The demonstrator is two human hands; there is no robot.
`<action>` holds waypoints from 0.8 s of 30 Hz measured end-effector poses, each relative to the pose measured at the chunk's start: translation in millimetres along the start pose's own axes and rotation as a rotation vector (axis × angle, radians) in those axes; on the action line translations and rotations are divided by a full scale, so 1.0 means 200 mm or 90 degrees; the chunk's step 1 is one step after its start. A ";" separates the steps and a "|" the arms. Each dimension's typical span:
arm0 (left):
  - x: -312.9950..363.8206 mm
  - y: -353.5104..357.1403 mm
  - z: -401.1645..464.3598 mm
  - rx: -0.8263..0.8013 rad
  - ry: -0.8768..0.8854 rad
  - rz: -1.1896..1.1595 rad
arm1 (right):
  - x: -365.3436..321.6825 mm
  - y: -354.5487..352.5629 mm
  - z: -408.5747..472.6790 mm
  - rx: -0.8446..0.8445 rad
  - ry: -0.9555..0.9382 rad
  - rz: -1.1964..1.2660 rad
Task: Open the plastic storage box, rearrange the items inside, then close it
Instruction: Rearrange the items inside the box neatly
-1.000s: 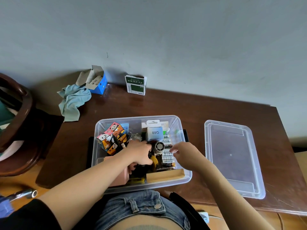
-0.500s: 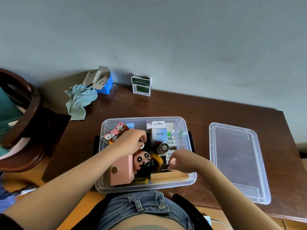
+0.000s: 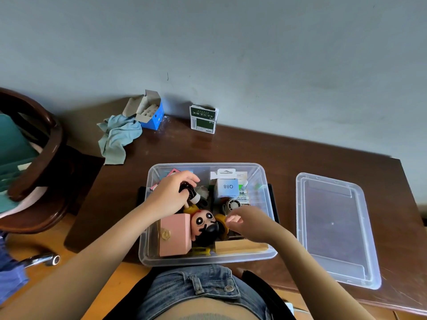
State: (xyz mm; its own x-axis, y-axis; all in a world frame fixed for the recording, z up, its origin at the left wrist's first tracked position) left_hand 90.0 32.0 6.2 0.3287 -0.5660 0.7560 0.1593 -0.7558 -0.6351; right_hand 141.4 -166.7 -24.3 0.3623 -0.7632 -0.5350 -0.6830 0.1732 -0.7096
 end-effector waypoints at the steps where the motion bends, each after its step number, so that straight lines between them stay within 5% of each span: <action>1: 0.00 -0.01 -0.01 -0.027 -0.013 -0.047 | -0.01 0.00 0.00 0.012 0.003 0.027; 6: 0.01 0.04 -0.11 -0.163 -0.028 -0.133 | -0.13 0.08 0.00 -0.044 -0.013 0.332; 12: -0.01 0.02 -0.11 -0.125 -0.006 -0.115 | -0.16 0.15 0.02 -0.046 -0.061 0.207; 14: -0.01 -0.07 -0.11 0.011 0.048 -0.105 | -0.16 0.15 0.02 -0.064 -0.083 0.184; 17: -0.02 -0.22 -0.10 0.240 0.168 0.064 | -0.15 0.12 0.01 -0.078 -0.101 0.162; 22: -0.17 -0.14 -0.04 0.096 0.092 0.378 | -0.13 0.04 0.05 -0.013 -0.060 0.196; 24: -0.18 -0.11 -0.04 0.116 0.106 0.445 | -0.14 0.02 0.07 0.007 -0.052 0.194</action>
State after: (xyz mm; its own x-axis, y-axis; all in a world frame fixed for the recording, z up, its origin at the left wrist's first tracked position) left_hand 67.3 66.0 -6.3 0.2673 -0.9483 0.1710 0.1209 -0.1431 -0.9823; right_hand 137.5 -136.5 -17.7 0.1923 -0.6222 -0.7589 -0.7614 0.3932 -0.5154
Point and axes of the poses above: each hand's wrist, its own z-axis towards the middle knuckle, its own y-axis out of the palm, x = y × z, the point moved 5 cm from there along z, towards the middle knuckle, and after that the axes turned 9 degrees about x, right-handed, at the moved point
